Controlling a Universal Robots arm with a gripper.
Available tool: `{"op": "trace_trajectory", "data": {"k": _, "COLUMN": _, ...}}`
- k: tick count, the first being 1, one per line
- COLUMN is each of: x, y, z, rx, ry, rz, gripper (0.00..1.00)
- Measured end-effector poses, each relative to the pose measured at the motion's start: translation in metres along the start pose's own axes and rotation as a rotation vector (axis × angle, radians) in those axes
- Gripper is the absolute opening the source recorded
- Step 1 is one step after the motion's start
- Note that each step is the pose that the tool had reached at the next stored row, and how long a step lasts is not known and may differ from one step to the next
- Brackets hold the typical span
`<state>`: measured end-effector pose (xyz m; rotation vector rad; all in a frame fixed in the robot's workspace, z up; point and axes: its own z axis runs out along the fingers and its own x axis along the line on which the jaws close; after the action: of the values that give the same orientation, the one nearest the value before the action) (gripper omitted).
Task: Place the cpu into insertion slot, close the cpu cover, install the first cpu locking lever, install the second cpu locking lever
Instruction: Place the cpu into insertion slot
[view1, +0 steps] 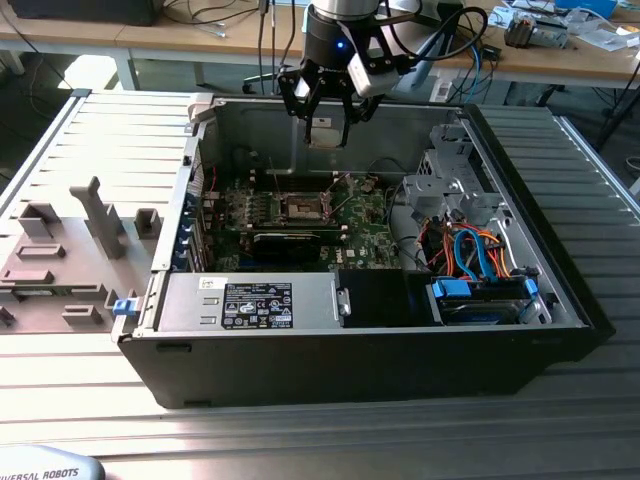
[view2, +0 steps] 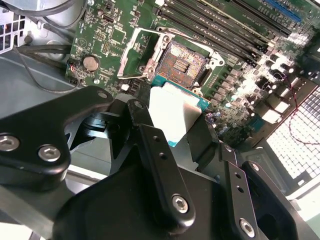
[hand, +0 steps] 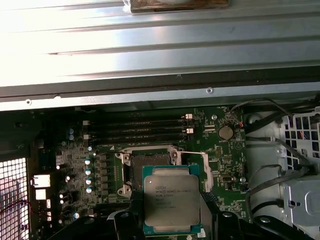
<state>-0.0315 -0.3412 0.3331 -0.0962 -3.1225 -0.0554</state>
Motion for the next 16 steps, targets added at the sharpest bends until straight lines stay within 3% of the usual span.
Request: {"op": "trace_trajectory", "data": {"k": 16, "x": 0.0000, "y": 0.0000, "z": 0.0001, "rx": -0.0003, "ry": -0.0006, "rz": 0.016, "gripper": 0.54}}
